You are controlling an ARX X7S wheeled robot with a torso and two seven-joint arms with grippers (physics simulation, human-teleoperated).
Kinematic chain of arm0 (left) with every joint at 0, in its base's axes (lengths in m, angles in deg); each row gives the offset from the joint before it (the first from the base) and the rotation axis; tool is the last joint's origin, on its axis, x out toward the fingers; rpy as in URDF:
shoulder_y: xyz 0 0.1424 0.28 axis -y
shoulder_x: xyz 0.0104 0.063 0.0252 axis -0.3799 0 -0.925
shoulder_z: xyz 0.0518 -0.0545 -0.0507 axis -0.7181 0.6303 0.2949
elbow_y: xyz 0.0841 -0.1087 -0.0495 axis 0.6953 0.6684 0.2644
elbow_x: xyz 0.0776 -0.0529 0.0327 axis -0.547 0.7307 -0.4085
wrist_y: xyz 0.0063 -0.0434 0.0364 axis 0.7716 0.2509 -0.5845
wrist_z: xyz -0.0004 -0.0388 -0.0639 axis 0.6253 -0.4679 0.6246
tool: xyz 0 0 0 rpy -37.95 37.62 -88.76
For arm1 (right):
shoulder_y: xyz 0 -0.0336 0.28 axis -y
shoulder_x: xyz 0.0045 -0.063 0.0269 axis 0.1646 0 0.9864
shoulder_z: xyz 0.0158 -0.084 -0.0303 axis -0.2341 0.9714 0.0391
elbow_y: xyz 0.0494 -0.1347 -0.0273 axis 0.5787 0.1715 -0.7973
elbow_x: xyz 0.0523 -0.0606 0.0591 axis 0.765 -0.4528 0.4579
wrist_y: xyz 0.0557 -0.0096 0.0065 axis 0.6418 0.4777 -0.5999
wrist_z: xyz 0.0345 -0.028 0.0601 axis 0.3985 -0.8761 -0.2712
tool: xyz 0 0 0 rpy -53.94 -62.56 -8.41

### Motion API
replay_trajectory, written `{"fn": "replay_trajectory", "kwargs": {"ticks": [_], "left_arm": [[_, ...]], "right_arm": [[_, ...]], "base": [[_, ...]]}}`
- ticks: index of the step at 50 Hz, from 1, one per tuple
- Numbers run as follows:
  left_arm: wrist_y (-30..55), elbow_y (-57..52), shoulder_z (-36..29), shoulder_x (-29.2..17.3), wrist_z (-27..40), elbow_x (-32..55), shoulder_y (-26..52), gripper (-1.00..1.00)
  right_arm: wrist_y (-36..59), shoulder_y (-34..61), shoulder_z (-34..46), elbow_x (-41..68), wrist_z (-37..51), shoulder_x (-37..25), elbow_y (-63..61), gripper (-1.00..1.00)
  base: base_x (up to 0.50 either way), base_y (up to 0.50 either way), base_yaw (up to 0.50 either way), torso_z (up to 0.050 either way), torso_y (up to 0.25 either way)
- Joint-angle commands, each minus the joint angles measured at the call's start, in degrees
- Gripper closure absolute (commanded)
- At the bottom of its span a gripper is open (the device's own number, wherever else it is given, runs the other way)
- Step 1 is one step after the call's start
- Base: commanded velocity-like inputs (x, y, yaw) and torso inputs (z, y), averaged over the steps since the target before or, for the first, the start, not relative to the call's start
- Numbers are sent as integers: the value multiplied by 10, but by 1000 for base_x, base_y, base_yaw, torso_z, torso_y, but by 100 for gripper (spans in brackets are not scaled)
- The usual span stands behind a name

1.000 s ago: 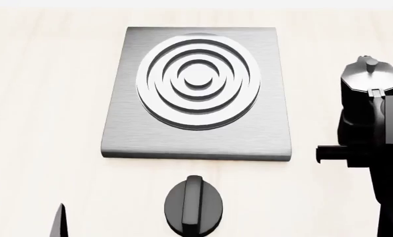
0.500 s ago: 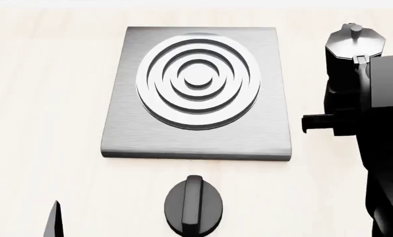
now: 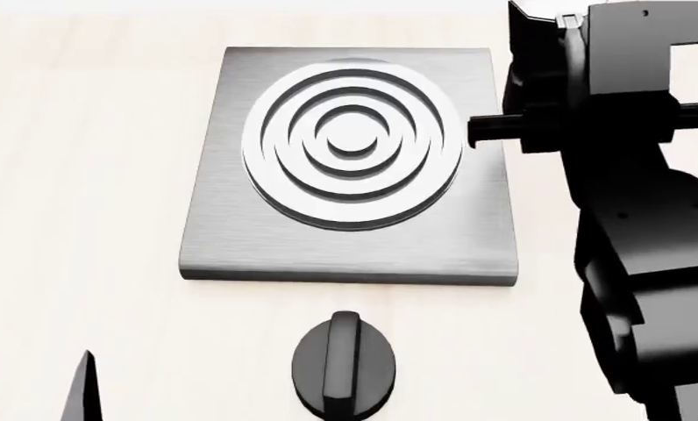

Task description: Put the moka pot on the stove.

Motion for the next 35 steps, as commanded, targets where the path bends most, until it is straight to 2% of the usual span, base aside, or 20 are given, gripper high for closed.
{"fn": "replay_trajectory", "kwargs": {"ticks": [1, 13, 35], "left_arm": [[-14, -1, 18, 11, -17, 3, -2, -100], [-16, 2, 8, 12, -19, 1, -2, -100], [-16, -10, 21, 3, -15, 22, -3, -100]], "right_arm": [[-57, 73, 7, -40, -37, 61, 103, 100], [-133, 130, 18, -56, -55, 112, 246, 100], [-222, 209, 59, -80, -98, 192, 419, 100]], "base": [[0, 0, 0, 0, 0], [0, 0, 0, 0, 1], [0, 0, 0, 1, 1]]}}
